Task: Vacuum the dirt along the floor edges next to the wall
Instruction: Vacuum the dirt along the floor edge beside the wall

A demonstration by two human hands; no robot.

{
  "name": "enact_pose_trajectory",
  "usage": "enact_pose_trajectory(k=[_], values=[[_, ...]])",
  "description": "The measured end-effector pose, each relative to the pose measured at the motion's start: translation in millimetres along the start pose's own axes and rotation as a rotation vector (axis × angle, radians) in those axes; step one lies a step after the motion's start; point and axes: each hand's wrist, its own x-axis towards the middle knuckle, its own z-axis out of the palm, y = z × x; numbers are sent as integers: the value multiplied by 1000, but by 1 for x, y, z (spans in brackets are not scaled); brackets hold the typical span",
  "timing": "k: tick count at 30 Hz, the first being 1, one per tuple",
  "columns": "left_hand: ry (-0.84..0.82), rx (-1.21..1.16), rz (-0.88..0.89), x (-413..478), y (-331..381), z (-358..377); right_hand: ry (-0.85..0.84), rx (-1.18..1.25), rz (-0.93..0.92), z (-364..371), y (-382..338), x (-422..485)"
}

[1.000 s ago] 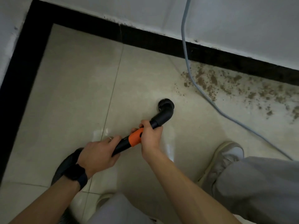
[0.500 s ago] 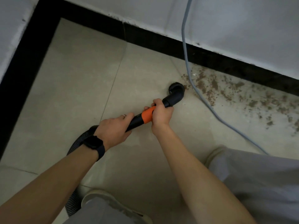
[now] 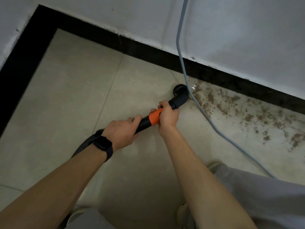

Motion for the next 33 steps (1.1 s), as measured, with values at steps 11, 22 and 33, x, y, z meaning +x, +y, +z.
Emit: enact_pose_trajectory(k=[11, 22, 33], values=[[33, 107, 67, 49, 6, -20, 21, 27, -22, -3, -35, 30], [76, -40, 23, 73, -9, -25, 36, 18, -33, 22, -50, 44], [142, -144, -18, 25, -73, -9, -37, -5, 14, 67, -2, 13]])
